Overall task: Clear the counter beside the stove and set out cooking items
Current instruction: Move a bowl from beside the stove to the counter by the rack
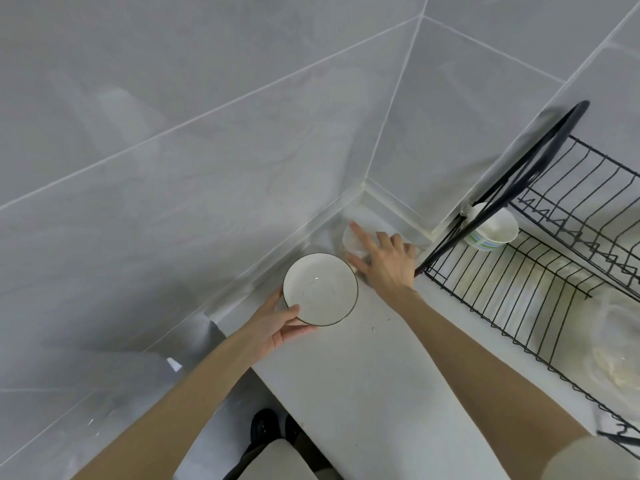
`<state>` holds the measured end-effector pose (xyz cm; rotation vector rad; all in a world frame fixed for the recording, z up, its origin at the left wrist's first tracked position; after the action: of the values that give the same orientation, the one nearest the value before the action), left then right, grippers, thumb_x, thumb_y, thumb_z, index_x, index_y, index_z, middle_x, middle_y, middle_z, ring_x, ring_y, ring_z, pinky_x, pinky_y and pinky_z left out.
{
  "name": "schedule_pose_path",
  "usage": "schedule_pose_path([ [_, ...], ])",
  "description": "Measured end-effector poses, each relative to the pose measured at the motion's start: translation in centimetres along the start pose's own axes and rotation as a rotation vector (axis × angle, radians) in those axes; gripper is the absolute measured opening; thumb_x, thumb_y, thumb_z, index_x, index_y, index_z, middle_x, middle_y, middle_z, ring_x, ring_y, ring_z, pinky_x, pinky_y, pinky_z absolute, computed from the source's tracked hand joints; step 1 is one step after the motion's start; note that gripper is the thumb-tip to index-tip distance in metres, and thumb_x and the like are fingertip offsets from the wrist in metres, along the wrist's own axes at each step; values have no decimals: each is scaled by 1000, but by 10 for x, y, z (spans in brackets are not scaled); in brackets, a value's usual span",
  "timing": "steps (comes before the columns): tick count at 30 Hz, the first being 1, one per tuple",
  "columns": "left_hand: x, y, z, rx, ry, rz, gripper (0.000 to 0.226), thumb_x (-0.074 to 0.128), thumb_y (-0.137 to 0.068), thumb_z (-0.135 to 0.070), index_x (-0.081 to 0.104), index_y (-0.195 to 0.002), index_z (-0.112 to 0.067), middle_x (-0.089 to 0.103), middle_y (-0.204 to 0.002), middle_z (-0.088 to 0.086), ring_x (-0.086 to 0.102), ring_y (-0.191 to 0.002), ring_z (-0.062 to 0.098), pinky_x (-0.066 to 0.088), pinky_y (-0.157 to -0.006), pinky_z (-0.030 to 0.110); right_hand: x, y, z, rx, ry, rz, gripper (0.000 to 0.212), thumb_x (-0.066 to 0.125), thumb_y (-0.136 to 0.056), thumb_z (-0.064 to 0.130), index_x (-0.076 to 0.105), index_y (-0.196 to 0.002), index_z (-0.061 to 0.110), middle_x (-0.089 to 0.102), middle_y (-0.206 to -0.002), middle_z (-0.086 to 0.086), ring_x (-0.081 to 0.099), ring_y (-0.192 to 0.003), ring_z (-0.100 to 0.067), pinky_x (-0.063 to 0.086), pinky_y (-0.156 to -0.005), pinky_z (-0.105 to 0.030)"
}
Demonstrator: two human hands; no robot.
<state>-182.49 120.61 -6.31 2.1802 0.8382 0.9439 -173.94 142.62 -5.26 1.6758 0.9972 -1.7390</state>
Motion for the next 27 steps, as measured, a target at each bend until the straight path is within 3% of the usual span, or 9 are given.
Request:
schedule_pose_path([
  [3, 3, -3, -4, 5, -15, -11, 62, 51, -95, 2, 32, -145, -29, 49, -140, 16, 72, -86, 32, 60, -61, 31, 1, -11, 3, 21, -62, -27, 58, 57, -85, 59, 44, -139, 42, 66, -100, -5, 59, -85, -30, 45, -74, -43],
  [8, 15, -13, -18, 13, -31, -20, 63, 52, -95, 0, 32, -146, -32, 56, -132, 17, 72, -90, 32, 61, -67, 33, 3, -32, 4, 26, -138, 5, 55, 51, -91, 54, 36, -143, 43, 61, -125, -7, 54, -106, -31, 39, -85, -46],
  [14, 23, -18, -28, 37, -13, -40, 60, 51, -96, -3, 34, -146, -33, 58, -129, 15, 70, -96, 31, 61, -73, 38, 0, -42, -3, 23, -135, 195, 51, 20, -100, 53, 10, -149, 45, 38, -148, -7, 34, -131, -27, 27, -101, -45],
  [16, 23, -15, -25, 38, -26, -50, 57, 51, -97, -6, 36, -145, -35, 58, -128, 14, 69, -100, 30, 60, -78, 39, -4, -40, -6, 12, -187, 240, 51, 23, -100, 51, 13, -149, 44, 31, -153, -6, 28, -135, -27, 24, -106, -45],
  [19, 19, -8, -23, 43, -155, -73, 56, 54, -97, -14, 34, -145, -35, 58, -130, 12, 67, -103, 26, 56, -86, 37, -18, -37, -7, 50, -347, 233, 45, 35, -101, 41, 34, -146, 36, 23, -157, -3, 19, -139, -28, 17, -114, -44],
  [23, 15, 8, -21, 43, -263, -124, 41, 53, -97, -11, 45, -135, -21, 59, -129, 8, 64, -106, 27, 52, -91, 37, -49, -26, -9, 32, -508, 5, 38, 50, -96, 19, 53, -134, 19, 41, -148, -6, 31, -134, -29, 24, -112, -39],
  [27, 13, 26, -19, 33, -260, -163, 28, 49, -99, -14, 57, -125, -12, 65, -118, 9, 65, -102, 29, 51, -88, 37, -75, -2, -9, 49, -636, -31, 36, 51, -93, 15, 57, -129, 17, 57, -133, -4, 45, -126, -25, 32, -108, -34],
])
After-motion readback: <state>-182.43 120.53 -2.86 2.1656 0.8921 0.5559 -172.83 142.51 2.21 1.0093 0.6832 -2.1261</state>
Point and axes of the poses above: each hand's wrist, its own y-axis away from the middle knuckle, its own x-axis out of the palm, z = x × y, the point moved 2 cm from there along -y, towards the middle knuckle
